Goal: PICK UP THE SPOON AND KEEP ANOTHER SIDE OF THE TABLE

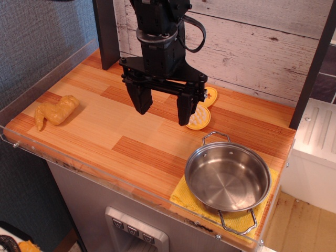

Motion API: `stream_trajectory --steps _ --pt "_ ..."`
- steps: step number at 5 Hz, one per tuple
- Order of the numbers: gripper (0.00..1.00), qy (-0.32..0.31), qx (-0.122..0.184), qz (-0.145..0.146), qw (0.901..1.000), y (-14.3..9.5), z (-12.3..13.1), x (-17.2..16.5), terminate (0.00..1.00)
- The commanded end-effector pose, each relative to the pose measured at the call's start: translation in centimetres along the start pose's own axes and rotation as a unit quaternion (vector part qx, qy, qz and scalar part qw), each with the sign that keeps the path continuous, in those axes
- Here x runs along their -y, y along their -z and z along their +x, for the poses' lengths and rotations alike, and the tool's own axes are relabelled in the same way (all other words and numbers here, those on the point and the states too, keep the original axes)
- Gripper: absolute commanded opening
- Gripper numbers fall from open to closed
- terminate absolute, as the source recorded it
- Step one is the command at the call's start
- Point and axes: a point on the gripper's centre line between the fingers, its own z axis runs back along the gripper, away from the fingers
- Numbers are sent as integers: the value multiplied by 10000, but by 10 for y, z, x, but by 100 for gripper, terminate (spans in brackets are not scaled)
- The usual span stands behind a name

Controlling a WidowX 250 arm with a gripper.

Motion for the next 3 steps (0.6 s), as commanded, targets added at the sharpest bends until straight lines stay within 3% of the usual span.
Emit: stream_trajectory --steps 1,3 --pt "100 0 0 0 10000 0 0 0 0" --pt "100 -100 4 -56 9999 14 27 11 0"
